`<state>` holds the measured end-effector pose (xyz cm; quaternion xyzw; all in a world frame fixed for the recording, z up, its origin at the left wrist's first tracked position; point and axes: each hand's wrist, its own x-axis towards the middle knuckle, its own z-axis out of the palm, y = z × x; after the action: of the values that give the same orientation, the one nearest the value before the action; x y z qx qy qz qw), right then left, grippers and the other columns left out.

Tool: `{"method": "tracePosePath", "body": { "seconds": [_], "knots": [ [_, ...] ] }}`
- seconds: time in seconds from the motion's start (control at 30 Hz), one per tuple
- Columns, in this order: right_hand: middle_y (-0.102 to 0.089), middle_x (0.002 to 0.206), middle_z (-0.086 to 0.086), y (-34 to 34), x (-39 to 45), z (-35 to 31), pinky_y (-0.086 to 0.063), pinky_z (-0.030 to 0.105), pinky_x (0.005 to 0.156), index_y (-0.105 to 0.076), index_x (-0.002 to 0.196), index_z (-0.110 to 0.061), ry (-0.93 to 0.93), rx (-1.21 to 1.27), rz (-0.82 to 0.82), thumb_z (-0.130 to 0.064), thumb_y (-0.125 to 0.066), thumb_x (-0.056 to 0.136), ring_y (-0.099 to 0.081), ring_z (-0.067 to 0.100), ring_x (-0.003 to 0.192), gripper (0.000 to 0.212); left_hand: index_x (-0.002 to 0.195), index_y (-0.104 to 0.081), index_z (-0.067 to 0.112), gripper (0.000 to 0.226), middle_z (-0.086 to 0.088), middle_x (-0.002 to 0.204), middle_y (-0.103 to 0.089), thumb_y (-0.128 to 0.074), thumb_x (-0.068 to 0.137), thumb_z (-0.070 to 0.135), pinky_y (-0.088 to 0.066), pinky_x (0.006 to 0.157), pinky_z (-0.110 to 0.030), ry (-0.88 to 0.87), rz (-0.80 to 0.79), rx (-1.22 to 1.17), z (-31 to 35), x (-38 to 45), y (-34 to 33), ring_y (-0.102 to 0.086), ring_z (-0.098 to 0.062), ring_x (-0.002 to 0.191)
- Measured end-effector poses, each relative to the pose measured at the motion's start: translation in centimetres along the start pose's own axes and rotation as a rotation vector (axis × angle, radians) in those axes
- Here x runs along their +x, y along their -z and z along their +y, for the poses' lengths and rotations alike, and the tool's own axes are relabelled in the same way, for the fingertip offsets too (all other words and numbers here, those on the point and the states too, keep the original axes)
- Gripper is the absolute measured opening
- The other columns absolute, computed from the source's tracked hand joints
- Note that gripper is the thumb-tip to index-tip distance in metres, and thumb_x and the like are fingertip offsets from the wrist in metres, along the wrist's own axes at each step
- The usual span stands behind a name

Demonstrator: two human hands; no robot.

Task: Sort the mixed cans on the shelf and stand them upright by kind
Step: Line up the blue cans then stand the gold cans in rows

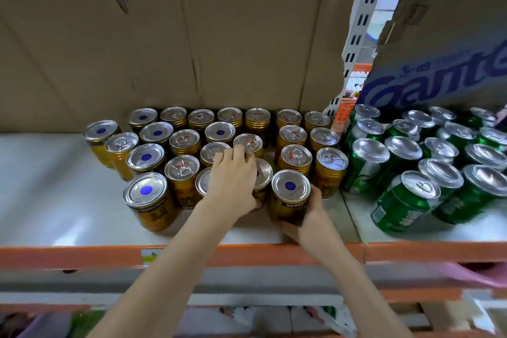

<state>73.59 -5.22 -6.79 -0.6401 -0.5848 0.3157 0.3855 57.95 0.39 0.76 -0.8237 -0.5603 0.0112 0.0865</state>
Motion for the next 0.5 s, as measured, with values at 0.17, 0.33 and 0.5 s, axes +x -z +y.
{"method": "tracePosePath", "body": {
  "seconds": [0.17,0.33,0.5],
  "knots": [
    [-0.061,0.093,-0.019,1.5,-0.4,0.6,-0.041,0.008,0.069,-0.046,0.106,-0.031,-0.046,0.035,0.044,-0.011,-0.088,0.055,-0.059,0.009,0.091,0.069,0.129,-0.039,0.014,0.068,-0.006,0.125,-0.035,-0.068,0.073,0.041,-0.031,0.098,-0.030,-0.073,0.062,-0.098,0.8,-1.4,0.2,-0.042,-0.023,0.115],
    [-0.060,0.099,-0.014,4.4,-1.1,1.6,-0.040,0.024,0.074,-0.048,0.116,-0.028,-0.147,-0.058,0.066,-0.030,-0.090,0.054,-0.056,0.009,0.091,0.075,0.146,-0.020,0.014,0.093,-0.004,0.131,-0.026,-0.072,0.074,0.041,-0.038,0.095,-0.027,-0.148,-0.034,-0.362,3.4,-2.3,-0.1,-0.043,-0.021,0.117],
    [-0.061,0.103,-0.022,5.7,-1.3,2.3,-0.043,0.012,0.074,-0.047,0.114,-0.036,-0.142,-0.008,-0.030,-0.030,-0.088,0.058,-0.058,-0.006,0.090,0.070,0.149,0.004,0.021,0.116,0.006,0.146,-0.025,-0.079,0.069,0.027,-0.025,0.098,-0.013,0.034,-0.060,-0.917,4.7,-3.5,-2.5,-0.033,-0.011,0.131]
  ]
}}
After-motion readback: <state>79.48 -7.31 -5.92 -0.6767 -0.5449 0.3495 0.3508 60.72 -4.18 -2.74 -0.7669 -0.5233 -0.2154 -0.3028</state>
